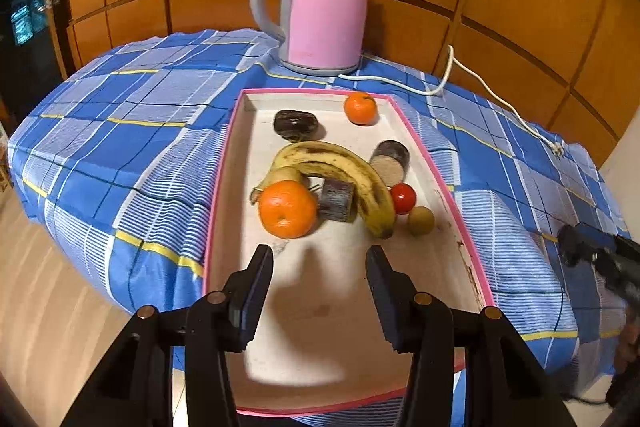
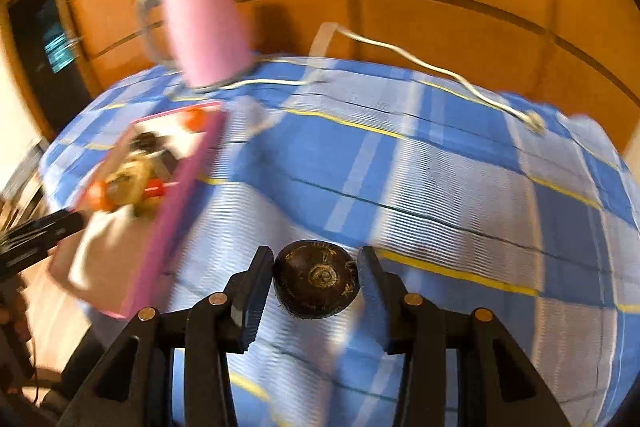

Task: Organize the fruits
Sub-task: 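Carry the dark round fruit over the tray with the right tool and lower it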

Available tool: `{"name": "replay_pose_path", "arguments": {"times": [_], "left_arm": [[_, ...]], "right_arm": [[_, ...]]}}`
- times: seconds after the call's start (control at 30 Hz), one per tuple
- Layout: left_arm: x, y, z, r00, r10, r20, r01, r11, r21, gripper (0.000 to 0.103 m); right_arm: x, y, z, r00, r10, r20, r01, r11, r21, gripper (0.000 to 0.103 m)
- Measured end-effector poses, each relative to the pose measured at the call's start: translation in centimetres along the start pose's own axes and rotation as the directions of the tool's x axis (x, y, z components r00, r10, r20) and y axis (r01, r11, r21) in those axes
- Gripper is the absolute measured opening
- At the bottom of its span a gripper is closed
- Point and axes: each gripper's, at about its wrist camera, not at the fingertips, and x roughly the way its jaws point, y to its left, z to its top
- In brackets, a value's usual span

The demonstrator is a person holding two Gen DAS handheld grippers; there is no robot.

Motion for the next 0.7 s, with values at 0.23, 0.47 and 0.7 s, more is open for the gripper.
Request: {"name": "replay_pose_path", "arguments": {"times": [0.23, 0.47, 0.7], "left_arm": [[-0.2, 0.5, 0.0, 1.000, 0.000, 0.011, 0.000, 1.000, -0.013, 0.049], [0.1, 0.5, -0.2, 1.000, 0.000, -0.001, 0.000, 1.000, -0.025, 0.049], [0.2, 0.4, -0.4, 1.000, -0.016, -0.011, 0.016, 0.999, -0.031, 0.049]], "right_arm": [[-0.1, 7.4, 0.4, 0.990, 0.139, -0.015, -0.140, 0.975, -0.172, 0.041], [0.9, 9.6, 0.4, 0.985, 0.165, -0.057, -0.174, 0.958, -0.226, 0.006], [2.0, 5.2, 0.9, 0.995, 0.074, -0.065, -0.083, 0.986, -0.147, 0.007]]}}
